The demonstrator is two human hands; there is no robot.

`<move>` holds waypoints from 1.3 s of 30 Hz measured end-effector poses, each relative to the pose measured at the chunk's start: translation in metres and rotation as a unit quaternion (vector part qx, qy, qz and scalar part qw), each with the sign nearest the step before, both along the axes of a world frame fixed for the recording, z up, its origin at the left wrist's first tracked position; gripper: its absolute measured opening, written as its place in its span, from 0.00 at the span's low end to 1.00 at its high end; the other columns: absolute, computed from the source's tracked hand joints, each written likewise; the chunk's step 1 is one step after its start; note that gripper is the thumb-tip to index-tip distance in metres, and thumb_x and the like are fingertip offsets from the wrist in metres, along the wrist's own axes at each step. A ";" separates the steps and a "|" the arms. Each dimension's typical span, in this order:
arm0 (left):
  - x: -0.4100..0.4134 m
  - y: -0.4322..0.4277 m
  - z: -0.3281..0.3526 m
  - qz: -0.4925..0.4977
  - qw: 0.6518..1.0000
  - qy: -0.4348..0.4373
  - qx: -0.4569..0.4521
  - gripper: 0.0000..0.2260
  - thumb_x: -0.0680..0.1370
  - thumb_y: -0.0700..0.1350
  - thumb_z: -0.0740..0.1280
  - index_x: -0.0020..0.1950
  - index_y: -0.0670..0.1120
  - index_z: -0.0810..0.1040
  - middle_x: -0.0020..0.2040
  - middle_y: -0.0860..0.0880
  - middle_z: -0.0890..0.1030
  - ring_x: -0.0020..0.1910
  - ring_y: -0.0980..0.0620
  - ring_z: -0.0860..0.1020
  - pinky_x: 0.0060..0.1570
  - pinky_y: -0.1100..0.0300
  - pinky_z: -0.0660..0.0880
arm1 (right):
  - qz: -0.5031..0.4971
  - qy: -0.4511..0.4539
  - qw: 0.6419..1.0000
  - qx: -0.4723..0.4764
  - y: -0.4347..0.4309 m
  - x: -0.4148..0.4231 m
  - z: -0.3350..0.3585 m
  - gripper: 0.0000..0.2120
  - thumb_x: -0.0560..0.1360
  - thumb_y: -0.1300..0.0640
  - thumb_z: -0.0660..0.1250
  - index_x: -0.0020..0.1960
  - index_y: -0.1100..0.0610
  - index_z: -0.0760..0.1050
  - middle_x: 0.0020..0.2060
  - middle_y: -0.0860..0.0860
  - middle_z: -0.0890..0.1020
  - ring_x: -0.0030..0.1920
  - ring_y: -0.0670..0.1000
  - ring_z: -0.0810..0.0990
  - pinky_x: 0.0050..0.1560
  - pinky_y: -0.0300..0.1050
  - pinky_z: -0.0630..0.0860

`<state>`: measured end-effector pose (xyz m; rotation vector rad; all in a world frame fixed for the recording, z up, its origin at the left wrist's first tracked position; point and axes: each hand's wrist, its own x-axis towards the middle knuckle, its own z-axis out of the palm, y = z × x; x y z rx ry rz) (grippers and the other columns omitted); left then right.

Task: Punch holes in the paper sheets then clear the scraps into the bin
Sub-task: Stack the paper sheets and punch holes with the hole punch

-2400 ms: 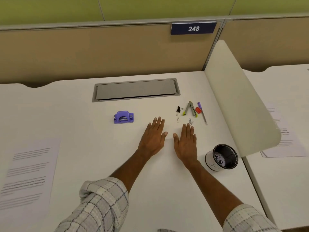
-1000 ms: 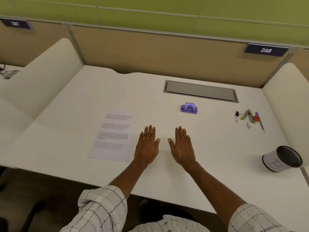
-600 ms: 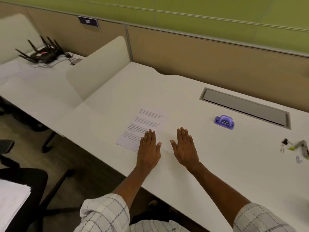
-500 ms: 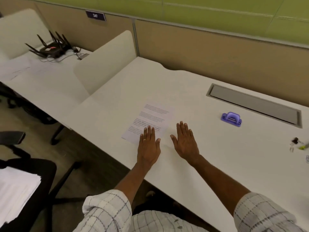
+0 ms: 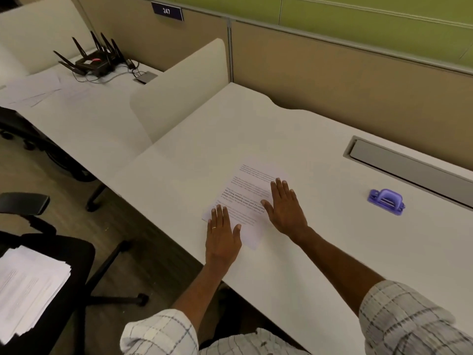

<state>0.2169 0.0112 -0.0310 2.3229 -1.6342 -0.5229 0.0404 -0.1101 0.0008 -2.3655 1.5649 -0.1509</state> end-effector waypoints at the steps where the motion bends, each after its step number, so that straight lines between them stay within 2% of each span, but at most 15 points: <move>1: 0.004 -0.003 -0.003 0.000 1.000 0.005 0.002 0.33 0.86 0.57 0.51 0.84 0.43 0.40 0.85 0.44 0.42 0.84 0.47 0.41 0.83 0.52 0.42 | 0.002 0.007 1.000 0.003 -0.006 0.003 -0.001 0.34 0.84 0.40 0.47 0.82 0.60 0.45 0.82 0.57 0.47 0.82 0.56 0.44 0.82 0.53 0.46; 5: 0.017 -0.011 -0.016 -0.007 1.000 0.016 0.000 0.36 0.85 0.60 0.52 0.84 0.43 0.39 0.85 0.45 0.41 0.84 0.47 0.40 0.82 0.53 0.42 | 0.011 0.028 0.999 0.015 -0.028 0.015 -0.008 0.35 0.84 0.40 0.48 0.82 0.61 0.45 0.82 0.57 0.47 0.82 0.56 0.44 0.81 0.53 0.46; 10: 0.025 -0.018 -0.031 -0.034 0.999 -0.001 0.005 0.38 0.83 0.66 0.47 0.84 0.46 0.38 0.84 0.49 0.38 0.84 0.49 0.38 0.80 0.56 0.37 | -0.006 0.041 0.999 0.022 -0.068 0.026 -0.010 0.33 0.85 0.43 0.50 0.82 0.61 0.46 0.82 0.58 0.47 0.82 0.57 0.44 0.81 0.53 0.47; 15: 0.028 -0.015 -0.043 -0.049 0.998 -0.023 0.013 0.39 0.82 0.68 0.46 0.83 0.46 0.37 0.83 0.48 0.36 0.83 0.49 0.36 0.80 0.56 0.34 | -0.035 0.041 0.998 0.040 -0.115 0.032 -0.009 0.33 0.84 0.47 0.56 0.81 0.62 0.49 0.81 0.60 0.53 0.81 0.59 0.51 0.80 0.53 0.51; 17: 0.027 -0.012 -0.044 -0.056 0.998 -0.034 0.014 0.38 0.82 0.68 0.44 0.83 0.47 0.35 0.83 0.49 0.33 0.82 0.51 0.33 0.81 0.56 0.32 | -0.043 0.044 0.997 0.044 -0.130 0.033 -0.006 0.33 0.84 0.49 0.59 0.81 0.64 0.52 0.79 0.62 0.58 0.80 0.60 0.56 0.79 0.53 0.54; 19: 0.028 -0.012 -0.045 -0.057 0.998 -0.034 0.019 0.38 0.82 0.68 0.44 0.83 0.47 0.35 0.83 0.49 0.32 0.82 0.51 0.32 0.80 0.56 0.32 | -0.061 0.031 0.995 0.076 -0.147 0.037 -0.004 0.33 0.82 0.49 0.63 0.79 0.65 0.56 0.76 0.63 0.63 0.75 0.63 0.62 0.75 0.56 0.62; 22: 0.027 -0.014 -0.045 -0.058 0.997 -0.035 0.034 0.38 0.82 0.68 0.42 0.82 0.47 0.32 0.82 0.50 0.30 0.82 0.50 0.31 0.79 0.56 0.31 | -0.080 0.034 0.990 0.113 -0.166 0.041 -0.004 0.31 0.79 0.46 0.67 0.74 0.63 0.64 0.70 0.62 0.68 0.69 0.63 0.67 0.68 0.58 0.70; 27: 0.026 -0.015 -0.042 -0.054 0.997 -0.024 0.051 0.39 0.80 0.69 0.37 0.81 0.47 0.30 0.82 0.49 0.28 0.81 0.50 0.30 0.80 0.54 0.33 | -0.091 0.037 0.982 0.161 -0.191 0.052 -0.004 0.28 0.75 0.41 0.71 0.66 0.58 0.70 0.62 0.56 0.76 0.65 0.59 0.73 0.65 0.56 0.70; 30: 0.025 -0.015 -0.040 -0.054 0.997 -0.029 0.054 0.38 0.80 0.69 0.36 0.81 0.47 0.30 0.82 0.49 0.28 0.81 0.50 0.30 0.80 0.53 0.35 | -0.082 0.052 0.981 0.170 -0.200 0.057 -0.004 0.24 0.74 0.42 0.72 0.63 0.55 0.74 0.62 0.55 0.75 0.65 0.58 0.73 0.65 0.55 0.70; 34: 0.026 -0.016 -0.039 -0.059 0.996 -0.038 0.062 0.38 0.81 0.69 0.37 0.82 0.46 0.31 0.82 0.48 0.29 0.81 0.50 0.30 0.81 0.52 0.36 | -0.068 0.045 0.977 0.199 -0.204 0.061 -0.006 0.25 0.73 0.43 0.75 0.63 0.57 0.75 0.62 0.56 0.74 0.65 0.58 0.73 0.65 0.55 0.73; 35: 0.026 -0.016 -0.039 -0.059 0.995 -0.039 0.063 0.38 0.81 0.69 0.38 0.81 0.46 0.31 0.82 0.48 0.29 0.81 0.50 0.30 0.81 0.52 0.36 | -0.064 0.039 0.976 0.205 -0.205 0.062 -0.006 0.24 0.72 0.44 0.76 0.61 0.57 0.75 0.60 0.57 0.75 0.63 0.58 0.73 0.62 0.53 0.73; 37: 0.026 -0.016 -0.039 -0.058 0.996 -0.035 0.064 0.38 0.81 0.69 0.38 0.81 0.47 0.30 0.82 0.49 0.29 0.81 0.50 0.30 0.80 0.53 0.35 | -0.060 0.008 0.973 0.221 -0.208 0.062 -0.005 0.21 0.72 0.48 0.77 0.55 0.57 0.72 0.53 0.56 0.76 0.54 0.56 0.74 0.50 0.47 0.72; 39: 0.026 -0.016 -0.039 -0.058 0.996 -0.035 0.062 0.38 0.81 0.69 0.39 0.82 0.47 0.31 0.82 0.49 0.30 0.82 0.50 0.30 0.80 0.54 0.34 | -0.071 -0.040 0.965 0.250 -0.209 0.060 -0.003 0.21 0.71 0.51 0.78 0.54 0.58 0.70 0.49 0.53 0.76 0.49 0.54 0.73 0.42 0.44 0.69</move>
